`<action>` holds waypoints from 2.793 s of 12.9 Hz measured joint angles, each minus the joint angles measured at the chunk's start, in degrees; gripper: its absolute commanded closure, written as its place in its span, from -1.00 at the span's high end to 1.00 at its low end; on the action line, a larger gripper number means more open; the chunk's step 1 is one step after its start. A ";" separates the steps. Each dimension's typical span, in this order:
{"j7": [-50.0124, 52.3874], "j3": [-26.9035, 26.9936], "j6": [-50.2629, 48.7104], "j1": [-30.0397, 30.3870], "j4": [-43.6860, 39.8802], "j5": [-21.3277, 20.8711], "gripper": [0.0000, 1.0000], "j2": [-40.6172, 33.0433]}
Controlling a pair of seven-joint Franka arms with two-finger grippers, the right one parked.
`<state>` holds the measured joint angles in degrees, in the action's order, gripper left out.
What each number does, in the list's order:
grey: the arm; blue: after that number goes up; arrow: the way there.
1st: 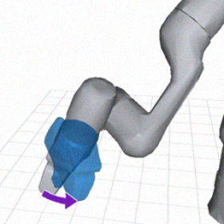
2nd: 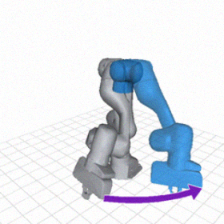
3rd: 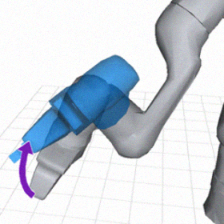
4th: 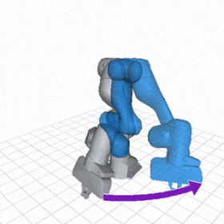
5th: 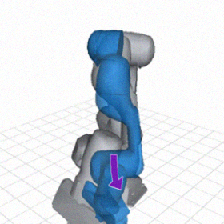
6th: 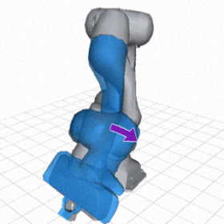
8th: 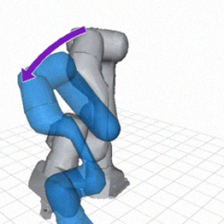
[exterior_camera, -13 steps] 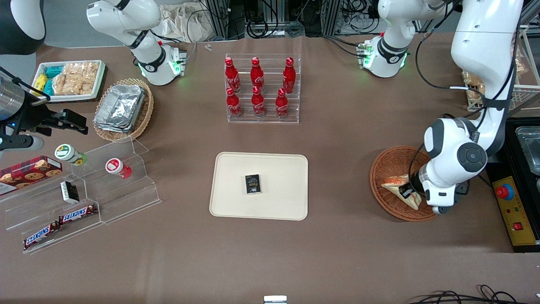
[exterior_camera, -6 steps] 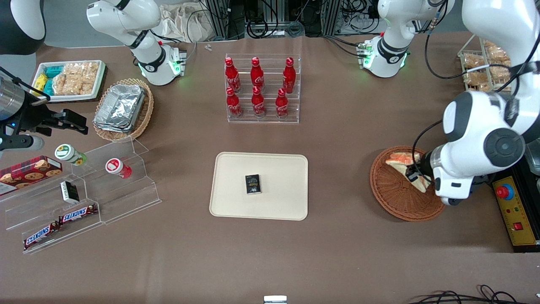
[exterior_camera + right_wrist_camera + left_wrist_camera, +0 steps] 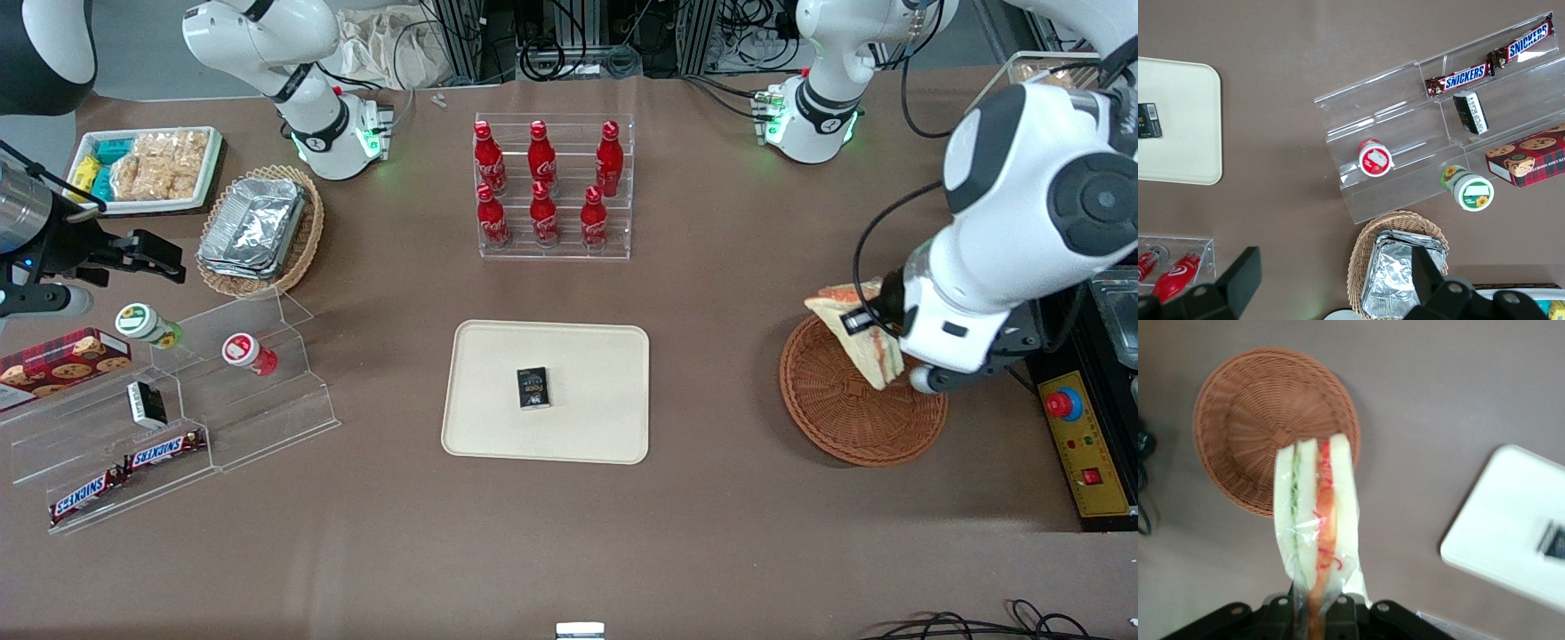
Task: Place sandwich from basket to tray
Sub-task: 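Lift the sandwich up out of the basket with the left gripper, then carry the sandwich over to the cream tray beside the tissue pack, then lower the sandwich onto the tray and open the left gripper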
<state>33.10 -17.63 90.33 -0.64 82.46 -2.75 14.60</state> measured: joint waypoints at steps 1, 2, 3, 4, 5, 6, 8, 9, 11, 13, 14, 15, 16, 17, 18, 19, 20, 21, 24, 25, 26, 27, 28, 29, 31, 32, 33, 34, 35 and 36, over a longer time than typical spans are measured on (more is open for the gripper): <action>-1.96 -1.69 0.02 -0.24 0.00 -0.02 -1.00 0.01; -3.73 -3.42 0.29 -0.57 0.04 -0.10 -1.00 0.31; -5.11 -5.44 0.99 -0.89 0.16 -0.72 -1.00 0.89; -5.61 -7.03 2.01 -1.78 0.39 -1.94 -1.00 1.70; -5.67 -7.88 3.21 -3.43 0.62 -2.87 -1.00 2.68; -5.68 -8.14 4.36 -5.46 0.77 -3.26 -1.00 3.74; -5.67 -8.24 6.37 -8.44 0.94 -3.47 -1.00 5.77; -5.73 -8.25 7.59 -9.31 1.01 -3.49 -1.00 6.88; -6.22 -8.28 11.59 -10.93 1.16 -3.54 -1.00 9.74; -6.38 -8.30 15.86 -13.37 1.26 -5.37 -1.00 13.64; -6.38 -8.30 17.76 -14.40 1.28 -7.58 -1.00 15.63; -6.38 -8.30 19.73 -15.10 1.29 -9.41 -1.00 17.65; -6.40 -8.29 22.01 -15.41 1.31 -10.18 -1.00 19.60; -6.55 -8.29 24.65 -15.51 1.33 -10.67 -1.00 21.49; -6.80 -8.26 27.12 -15.50 1.33 -10.85 -1.00 23.30; -6.93 -8.23 29.40 -15.50 1.32 -10.89 -1.00 24.88; -7.04 -8.24 31.47 -15.56 1.32 -10.99 -1.00 26.29; -7.08 -8.25 32.94 -15.92 1.31 -11.14 -1.00 27.54; -7.07 -7.40 34.85 -17.84 1.28 -11.22 -1.00 30.18; -7.07 -7.21 35.08 -17.92 1.25 -11.23 -1.00 30.75; -7.07 -6.96 35.27 -17.91 1.24 -11.24 -0.95 31.29; -7.07 -6.75 35.73 -17.91 1.23 -11.24 -0.63 31.72; -6.87 -6.65 35.94 -17.91 1.18 -11.24 0.03 31.89; -5.82 -6.63 35.95 -17.91 1.09 -11.24 0.99 31.89; -1.37 -6.63 35.95 -17.92 0.83 -11.26 1.00 31.88; 0.60 -6.64 35.89 -17.91 0.64 -11.26 1.00 31.84; 1.85 -6.63 35.50 -17.88 0.43 -11.26 1.00 31.67; 2.30 -6.63 34.45 -17.78 0.15 -11.26 0.99 31.29; 2.34 -6.63 32.67 -17.61 -0.31 -11.26 0.99 30.60; 2.31 -6.62 30.29 -17.28 -0.72 -11.26 0.99 29.39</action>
<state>35.41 -24.25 120.62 -17.92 81.74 -14.02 43.99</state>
